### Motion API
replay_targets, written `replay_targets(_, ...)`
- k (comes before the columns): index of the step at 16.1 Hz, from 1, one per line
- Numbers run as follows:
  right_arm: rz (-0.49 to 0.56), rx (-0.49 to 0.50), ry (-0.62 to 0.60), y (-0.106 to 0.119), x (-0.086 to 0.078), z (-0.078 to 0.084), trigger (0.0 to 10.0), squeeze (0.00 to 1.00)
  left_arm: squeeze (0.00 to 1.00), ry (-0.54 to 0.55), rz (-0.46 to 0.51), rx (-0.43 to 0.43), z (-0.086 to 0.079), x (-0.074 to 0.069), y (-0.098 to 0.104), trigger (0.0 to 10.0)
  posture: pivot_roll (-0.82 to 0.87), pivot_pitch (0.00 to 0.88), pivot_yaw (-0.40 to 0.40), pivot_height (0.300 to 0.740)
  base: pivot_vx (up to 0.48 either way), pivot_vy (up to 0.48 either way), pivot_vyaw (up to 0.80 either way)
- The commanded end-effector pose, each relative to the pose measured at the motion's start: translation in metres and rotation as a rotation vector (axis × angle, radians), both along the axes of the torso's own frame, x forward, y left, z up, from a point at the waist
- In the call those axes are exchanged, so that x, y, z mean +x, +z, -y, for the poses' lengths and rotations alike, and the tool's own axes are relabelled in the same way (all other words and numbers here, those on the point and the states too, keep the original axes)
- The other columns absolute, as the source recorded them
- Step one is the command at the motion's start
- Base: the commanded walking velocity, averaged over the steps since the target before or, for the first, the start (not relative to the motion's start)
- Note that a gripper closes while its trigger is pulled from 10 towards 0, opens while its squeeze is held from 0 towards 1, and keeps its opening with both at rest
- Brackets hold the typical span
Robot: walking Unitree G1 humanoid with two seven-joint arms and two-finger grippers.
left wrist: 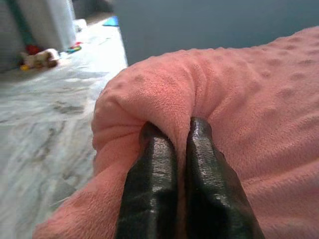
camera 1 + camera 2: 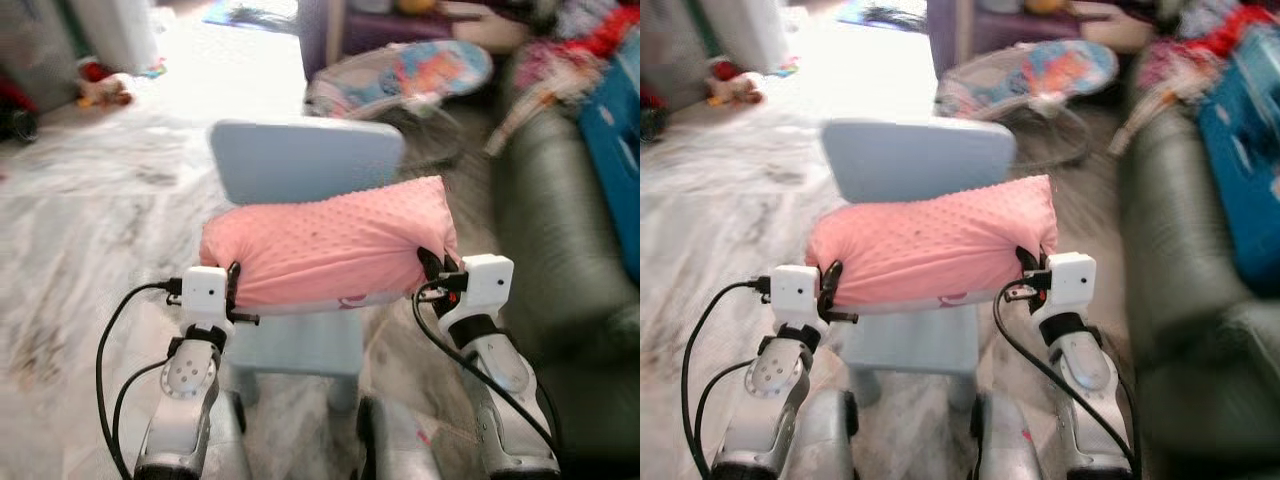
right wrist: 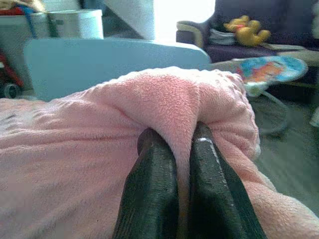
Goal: Move the pillow to the sofa
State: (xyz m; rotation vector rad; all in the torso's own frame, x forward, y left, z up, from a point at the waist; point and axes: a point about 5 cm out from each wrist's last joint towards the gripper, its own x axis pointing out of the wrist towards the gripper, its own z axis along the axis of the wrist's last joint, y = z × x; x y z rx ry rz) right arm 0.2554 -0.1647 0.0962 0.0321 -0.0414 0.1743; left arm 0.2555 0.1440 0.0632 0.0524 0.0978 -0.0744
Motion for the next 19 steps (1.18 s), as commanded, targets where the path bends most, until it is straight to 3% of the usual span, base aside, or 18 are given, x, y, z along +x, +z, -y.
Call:
replay_targets(1,0.018,-0.006,-0.037,0.006,0.001,0.006,10.0,0.00,0.00,0.031,-0.003,0.020,-0.005,0.001,0.000,10.0,-0.02,0.000,-0.039,0.711,0.000,0.000,0.00)
replay_targets(3,0.002,-0.033,-0.060,0.003,0.001,0.006,10.0,0.00,0.00,0.030,-0.005,0.024,-0.004,0.001,0.000,10.0,-0.02,0.000,-0.039,0.711,0.000,0.000,0.00)
replay_targets(5,0.055,-0.025,-0.007,0.011,0.000,0.001,10.0,0.00,0.00,0.028,-0.005,0.022,-0.002,0.002,0.000,10.0,-0.02,0.000,-0.041,0.711,0.000,0.000,0.00)
replay_targets(8,0.048,-0.030,-0.042,0.012,0.002,0.005,10.0,0.00,0.00,0.023,-0.008,0.015,0.001,0.001,-0.001,10.0,-0.02,0.000,-0.042,0.740,0.000,0.000,0.00)
replay_targets(15,0.050,-0.032,-0.041,0.012,0.004,0.003,10.0,0.00,0.00,0.023,-0.022,0.011,0.001,0.000,-0.002,10.0,-0.02,0.000,-0.044,0.740,0.000,0.000,0.00)
replay_targets(17,0.046,-0.028,-0.043,0.012,0.006,0.005,10.0,0.00,0.00,0.004,-0.052,0.042,0.008,0.007,-0.003,10.0,-0.01,0.000,-0.049,0.740,0.000,0.000,0.00)
replay_targets(19,0.031,-0.022,-0.033,0.010,0.009,0.004,10.0,0.00,0.00,-0.021,-0.011,0.027,0.010,0.014,0.007,10.0,-0.01,0.000,-0.048,0.740,0.000,0.000,0.00)
